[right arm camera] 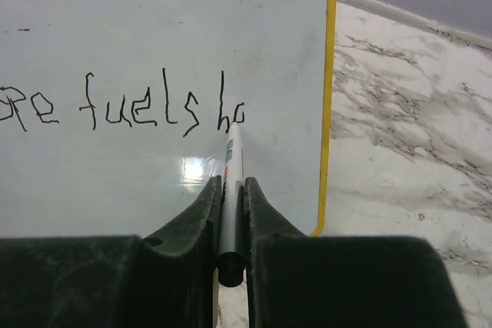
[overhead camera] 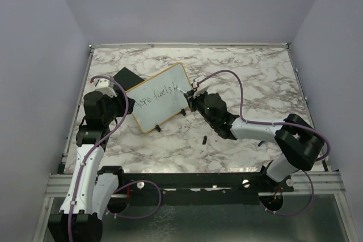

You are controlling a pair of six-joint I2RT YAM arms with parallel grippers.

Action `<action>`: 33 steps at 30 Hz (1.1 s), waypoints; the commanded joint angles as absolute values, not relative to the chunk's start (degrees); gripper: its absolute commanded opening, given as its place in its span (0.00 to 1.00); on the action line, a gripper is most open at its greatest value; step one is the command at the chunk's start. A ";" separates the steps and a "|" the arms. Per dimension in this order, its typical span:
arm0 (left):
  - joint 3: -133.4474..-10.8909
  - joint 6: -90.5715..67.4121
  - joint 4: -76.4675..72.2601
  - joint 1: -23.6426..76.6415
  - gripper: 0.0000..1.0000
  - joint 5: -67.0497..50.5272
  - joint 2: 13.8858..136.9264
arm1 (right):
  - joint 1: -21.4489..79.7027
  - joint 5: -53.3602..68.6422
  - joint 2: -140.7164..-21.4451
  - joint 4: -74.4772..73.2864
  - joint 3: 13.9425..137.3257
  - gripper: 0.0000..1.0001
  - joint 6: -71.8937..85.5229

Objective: Write a sentence on the whiteboard

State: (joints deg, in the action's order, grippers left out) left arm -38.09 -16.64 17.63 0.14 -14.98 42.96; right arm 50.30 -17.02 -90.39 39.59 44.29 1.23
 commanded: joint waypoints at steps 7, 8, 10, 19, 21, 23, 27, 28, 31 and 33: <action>-37.53 -16.62 16.67 0.53 0.50 -15.94 42.32 | 50.71 -16.82 -90.44 37.35 42.61 0.00 1.35; -37.57 -16.61 16.69 0.53 0.50 -15.91 42.28 | 50.71 -17.09 -90.44 37.31 42.67 0.00 1.25; -37.56 -16.66 16.69 0.53 0.50 -15.91 42.28 | 50.71 -17.87 -90.53 37.23 42.69 0.00 1.29; -37.57 -16.72 16.69 0.53 0.50 -15.89 42.18 | 50.71 -20.74 -90.04 37.95 42.70 0.01 1.24; -37.49 -16.71 16.69 0.53 0.50 -15.95 42.19 | 50.71 -21.06 -89.99 38.01 42.87 0.00 1.22; -37.53 -16.77 16.67 0.53 0.50 -15.97 42.19 | 50.72 -21.47 -89.96 38.14 42.94 0.00 1.09; -37.49 -16.70 16.70 0.53 0.50 -15.92 42.08 | 50.71 -21.66 -89.95 38.24 43.31 0.00 0.89; -37.46 -16.70 16.66 0.51 0.50 -15.91 42.10 | 50.67 -21.71 -89.93 38.30 43.49 0.00 0.89; -37.44 -16.70 16.69 0.53 0.50 -15.91 42.10 | 50.71 -21.94 -90.15 38.40 43.76 0.00 0.79; -37.45 -16.70 16.68 0.53 0.50 -15.91 42.10 | 50.71 -21.76 -90.24 38.36 43.97 0.00 0.70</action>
State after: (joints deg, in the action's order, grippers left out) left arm -38.06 -16.67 17.63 0.14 -14.98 42.96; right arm 50.57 -20.12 -90.39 39.31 43.55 1.23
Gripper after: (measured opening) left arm 0.496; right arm 0.134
